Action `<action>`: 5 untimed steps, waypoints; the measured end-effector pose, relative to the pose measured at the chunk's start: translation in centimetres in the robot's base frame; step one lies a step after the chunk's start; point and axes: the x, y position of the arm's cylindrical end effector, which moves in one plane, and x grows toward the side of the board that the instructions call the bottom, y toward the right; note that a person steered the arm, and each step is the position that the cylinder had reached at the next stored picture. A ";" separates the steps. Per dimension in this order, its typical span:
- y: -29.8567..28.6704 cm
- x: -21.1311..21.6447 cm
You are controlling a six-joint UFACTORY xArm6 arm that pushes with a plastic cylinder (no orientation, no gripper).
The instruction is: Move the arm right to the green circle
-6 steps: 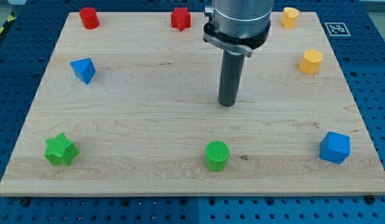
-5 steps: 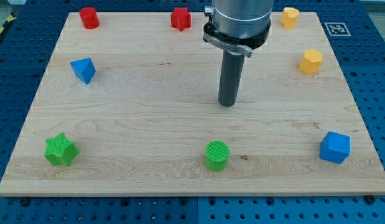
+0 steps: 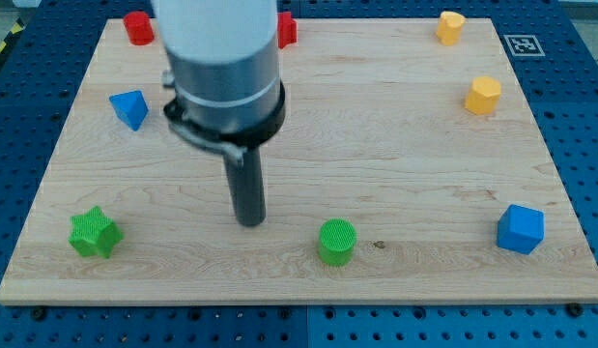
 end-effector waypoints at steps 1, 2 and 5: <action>-0.1 0.1; -1.2 0.0; 11.0 -5.5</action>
